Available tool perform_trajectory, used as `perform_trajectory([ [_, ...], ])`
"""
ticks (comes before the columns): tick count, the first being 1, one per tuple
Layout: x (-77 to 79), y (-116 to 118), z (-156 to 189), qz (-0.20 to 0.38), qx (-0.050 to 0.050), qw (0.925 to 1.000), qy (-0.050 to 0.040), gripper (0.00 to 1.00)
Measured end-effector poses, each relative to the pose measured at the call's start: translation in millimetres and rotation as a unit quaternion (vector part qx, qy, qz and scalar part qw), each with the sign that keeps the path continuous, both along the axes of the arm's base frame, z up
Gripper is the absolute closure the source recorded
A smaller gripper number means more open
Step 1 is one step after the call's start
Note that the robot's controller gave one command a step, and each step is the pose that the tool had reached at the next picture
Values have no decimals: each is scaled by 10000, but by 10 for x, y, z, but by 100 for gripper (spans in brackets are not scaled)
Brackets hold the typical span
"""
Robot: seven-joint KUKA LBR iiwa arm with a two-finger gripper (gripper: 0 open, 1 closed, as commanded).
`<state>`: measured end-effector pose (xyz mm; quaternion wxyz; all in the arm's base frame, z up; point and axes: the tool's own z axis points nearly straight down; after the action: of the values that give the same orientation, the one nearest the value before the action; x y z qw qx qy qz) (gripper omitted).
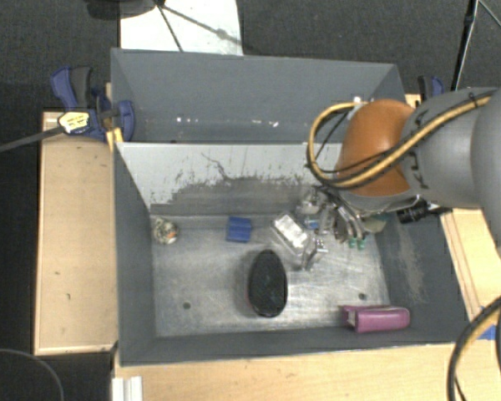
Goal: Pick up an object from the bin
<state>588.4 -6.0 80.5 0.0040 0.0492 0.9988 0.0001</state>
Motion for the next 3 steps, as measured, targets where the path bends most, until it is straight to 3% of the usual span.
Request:
perform_trajectory([
  [2,-85,184,263,-797,11,9968,37,0],
  [3,33,135,-61,-2034,26,9791,0,0],
])
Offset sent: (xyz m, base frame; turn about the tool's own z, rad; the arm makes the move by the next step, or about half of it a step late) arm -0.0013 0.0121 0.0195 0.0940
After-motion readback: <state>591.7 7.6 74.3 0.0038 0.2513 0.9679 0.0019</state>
